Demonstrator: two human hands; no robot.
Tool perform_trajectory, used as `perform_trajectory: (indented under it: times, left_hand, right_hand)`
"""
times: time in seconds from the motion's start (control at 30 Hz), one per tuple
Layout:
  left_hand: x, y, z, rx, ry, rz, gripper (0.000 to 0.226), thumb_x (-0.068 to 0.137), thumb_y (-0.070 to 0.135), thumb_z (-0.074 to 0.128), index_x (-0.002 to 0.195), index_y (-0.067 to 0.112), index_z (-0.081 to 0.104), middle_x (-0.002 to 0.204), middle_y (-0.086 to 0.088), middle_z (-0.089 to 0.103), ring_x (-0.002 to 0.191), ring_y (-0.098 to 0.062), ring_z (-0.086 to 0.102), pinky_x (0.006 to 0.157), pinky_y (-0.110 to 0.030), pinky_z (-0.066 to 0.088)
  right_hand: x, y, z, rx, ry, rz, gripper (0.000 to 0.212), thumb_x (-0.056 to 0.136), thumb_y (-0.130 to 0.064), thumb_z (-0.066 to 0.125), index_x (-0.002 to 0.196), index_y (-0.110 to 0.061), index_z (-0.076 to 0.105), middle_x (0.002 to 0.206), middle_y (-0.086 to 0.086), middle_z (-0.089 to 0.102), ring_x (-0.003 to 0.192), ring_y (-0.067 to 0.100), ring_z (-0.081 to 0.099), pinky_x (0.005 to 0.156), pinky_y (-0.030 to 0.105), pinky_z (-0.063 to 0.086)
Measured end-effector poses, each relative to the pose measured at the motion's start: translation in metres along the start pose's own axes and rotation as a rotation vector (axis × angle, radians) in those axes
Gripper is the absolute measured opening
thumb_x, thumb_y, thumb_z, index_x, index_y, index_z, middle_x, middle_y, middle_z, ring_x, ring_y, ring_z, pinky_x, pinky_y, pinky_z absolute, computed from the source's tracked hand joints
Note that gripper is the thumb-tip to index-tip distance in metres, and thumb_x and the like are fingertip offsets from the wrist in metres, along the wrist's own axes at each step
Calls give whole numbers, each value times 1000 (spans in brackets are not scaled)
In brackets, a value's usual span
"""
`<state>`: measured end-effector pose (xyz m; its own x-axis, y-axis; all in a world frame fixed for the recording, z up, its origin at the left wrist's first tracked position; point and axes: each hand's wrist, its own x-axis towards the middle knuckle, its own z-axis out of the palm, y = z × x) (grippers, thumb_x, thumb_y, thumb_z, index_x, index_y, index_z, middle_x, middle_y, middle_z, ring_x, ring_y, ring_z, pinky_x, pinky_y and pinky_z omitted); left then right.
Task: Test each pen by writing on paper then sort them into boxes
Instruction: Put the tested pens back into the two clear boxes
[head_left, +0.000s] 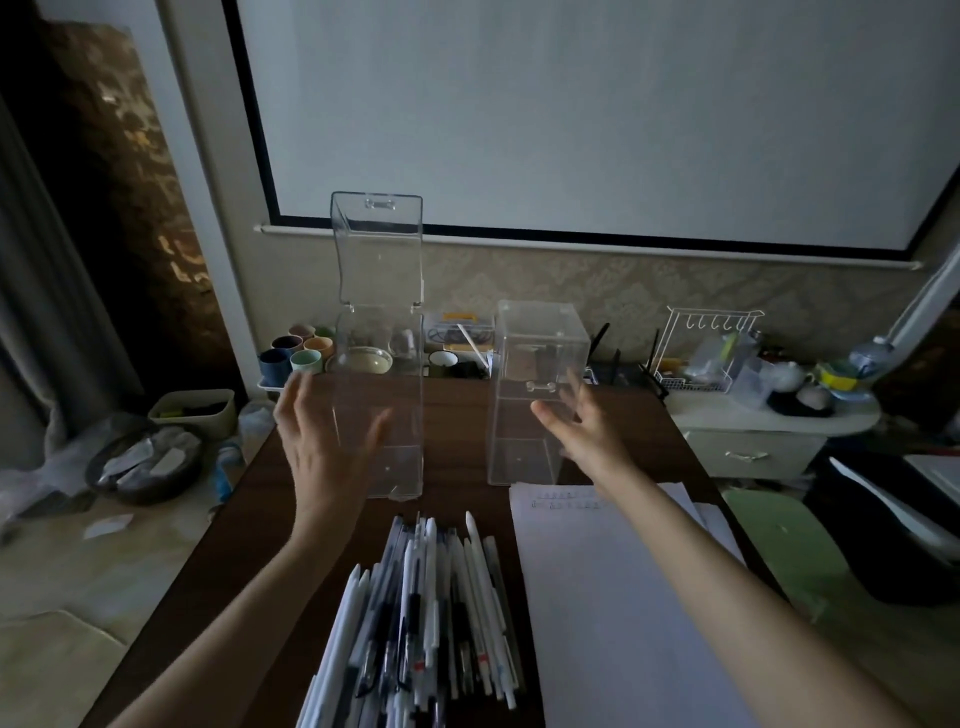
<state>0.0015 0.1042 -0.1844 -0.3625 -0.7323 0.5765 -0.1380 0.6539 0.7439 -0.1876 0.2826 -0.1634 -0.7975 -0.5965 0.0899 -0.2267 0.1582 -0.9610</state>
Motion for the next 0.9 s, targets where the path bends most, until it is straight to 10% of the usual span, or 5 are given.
perform_trajectory:
  times: [0.13,0.27,0.47,0.63,0.9]
  left_hand:
    - [-34,34,10,-52,-243,406,33,80,11,68,110,7,55,113,1,47,102,2,47,88,-19,45]
    - [-37,46,53,-146,-596,153,53,81,15,70,128,9,44,125,0,41,103,-5,53,92,-21,47]
    - [-1,47,118,-159,-670,-125,118,69,28,81,148,10,-4,152,-15,8,142,-28,3,112,-44,18]
    - [8,50,132,-291,-689,-176,93,69,8,80,141,23,24,123,-4,54,115,-22,54,90,-34,50]
    - [10,48,129,-296,-728,-186,98,74,15,78,146,34,13,105,5,56,97,-10,54,87,-22,44]
  right_hand:
    - [2,3,-10,29,55,8,85,85,-37,65,151,-26,13,156,3,23,138,22,33,107,36,31]
    - [-2,5,-16,-19,46,-38,74,84,-39,63,147,-25,27,153,-2,30,138,18,34,109,37,30]
    - [-12,9,-10,-109,-8,-51,75,87,-39,60,149,-29,19,154,-5,27,141,17,27,112,43,27]
    - [-17,9,-7,-263,50,-126,74,91,-37,58,150,-30,14,158,-3,15,145,14,15,116,40,23]
    - [-23,-52,-21,-104,42,-261,77,91,-45,55,149,-35,7,157,-18,4,140,-3,7,113,26,9]
